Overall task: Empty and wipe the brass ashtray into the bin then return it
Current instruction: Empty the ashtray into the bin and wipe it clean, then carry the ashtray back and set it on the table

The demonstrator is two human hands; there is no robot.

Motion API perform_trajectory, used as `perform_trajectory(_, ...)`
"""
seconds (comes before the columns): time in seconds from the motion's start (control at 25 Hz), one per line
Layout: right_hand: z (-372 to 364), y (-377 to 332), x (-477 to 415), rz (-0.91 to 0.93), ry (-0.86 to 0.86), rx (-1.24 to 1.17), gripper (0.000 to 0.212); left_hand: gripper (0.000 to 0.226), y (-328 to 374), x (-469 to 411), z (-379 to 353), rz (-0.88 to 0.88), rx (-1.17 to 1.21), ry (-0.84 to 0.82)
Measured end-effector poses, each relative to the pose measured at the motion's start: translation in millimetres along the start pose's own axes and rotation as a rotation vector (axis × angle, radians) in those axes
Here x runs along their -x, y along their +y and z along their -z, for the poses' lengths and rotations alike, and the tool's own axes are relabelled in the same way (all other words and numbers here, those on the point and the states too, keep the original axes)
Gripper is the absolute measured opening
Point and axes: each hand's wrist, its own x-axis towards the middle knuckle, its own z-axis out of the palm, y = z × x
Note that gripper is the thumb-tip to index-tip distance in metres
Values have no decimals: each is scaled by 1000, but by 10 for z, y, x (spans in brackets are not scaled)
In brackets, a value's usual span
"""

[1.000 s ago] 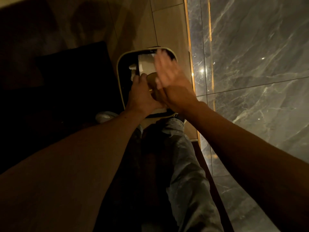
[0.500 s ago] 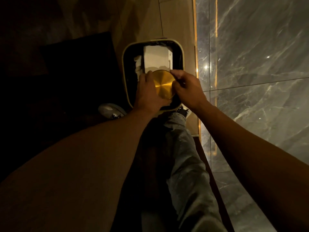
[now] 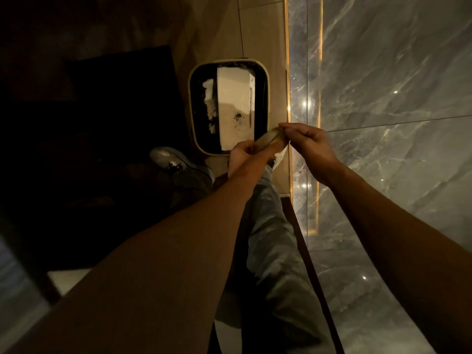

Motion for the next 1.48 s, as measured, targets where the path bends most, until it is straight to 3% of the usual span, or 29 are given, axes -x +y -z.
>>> perform_trajectory(0.08,40,-120,174,-11,31,5,28,36,51,178,21,-9,4,-26)
perform_trajectory(0.28,96,-568,680,31,42,-58,31,55,387,766,168,15,38,-34)
perform_trajectory(0.44,65,-1041,1172,88,14,-119,29,31,731,1250,406,21,134,-91)
perform_trajectory(0.6,43,-1451,1640,186,13,-113,29,50,915,1690,688,-104,23,-211)
perform_trajectory(0.76,-78,-1786,2122,217,20,-119,31,39,1091,2249,1098,-300,-81,-312)
perform_trajectory(0.92,-251,-2072,2472,291,-3,-159,35,40,1096,2665,1539,-525,-16,-369)
perform_trajectory(1.16,-884,-2359,2808,418,-100,-83,35,99,875,3089,2151,-825,-224,-241)
perform_trajectory(1.28,-1298,-2449,2983,431,-164,44,43,102,687,3144,2564,-961,-202,-105)
perform_trajectory(1.48,-2068,-2516,3238,496,-243,287,77,96,414,3132,3407,-1067,-173,50)
